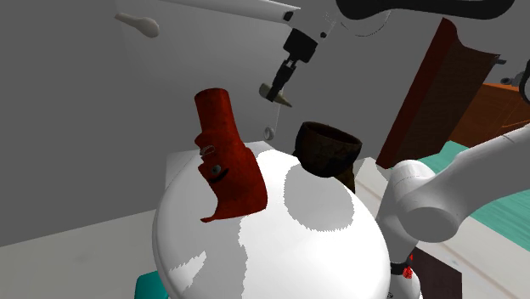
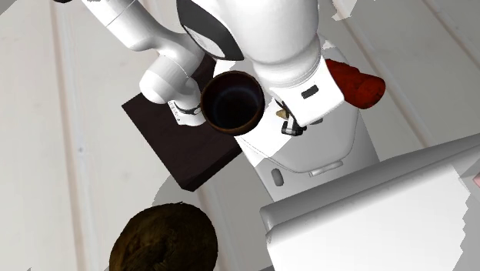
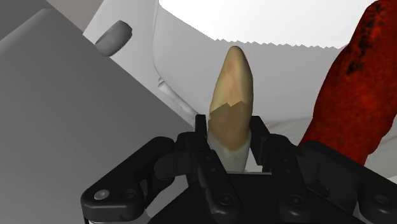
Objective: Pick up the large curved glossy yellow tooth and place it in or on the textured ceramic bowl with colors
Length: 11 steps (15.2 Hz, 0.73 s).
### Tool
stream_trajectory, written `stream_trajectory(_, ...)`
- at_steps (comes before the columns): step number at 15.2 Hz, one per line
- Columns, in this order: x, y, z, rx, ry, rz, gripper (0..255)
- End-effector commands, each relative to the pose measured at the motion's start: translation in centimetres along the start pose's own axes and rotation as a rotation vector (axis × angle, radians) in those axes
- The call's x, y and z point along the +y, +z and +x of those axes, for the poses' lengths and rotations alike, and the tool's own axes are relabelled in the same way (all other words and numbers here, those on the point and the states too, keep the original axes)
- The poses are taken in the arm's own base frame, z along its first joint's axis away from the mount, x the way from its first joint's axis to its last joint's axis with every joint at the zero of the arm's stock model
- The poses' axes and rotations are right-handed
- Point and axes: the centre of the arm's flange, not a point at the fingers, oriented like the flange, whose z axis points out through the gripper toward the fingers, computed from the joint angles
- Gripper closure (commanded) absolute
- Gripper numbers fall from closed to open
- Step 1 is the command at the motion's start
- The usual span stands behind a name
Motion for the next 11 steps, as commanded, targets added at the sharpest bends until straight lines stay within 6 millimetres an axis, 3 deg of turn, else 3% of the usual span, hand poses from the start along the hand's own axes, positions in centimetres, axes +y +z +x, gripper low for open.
stream_trajectory(1, 0.0, -0.9, 0.4, 0.000, 0.000, 0.000, 255)
stream_trajectory(6, -0.3, -3.1, 1.2, 0.000, 0.000, 0.000, 255)
stream_trajectory(11, -1.8, -5.4, -4.8, 0.000, 0.000, 0.000, 255)
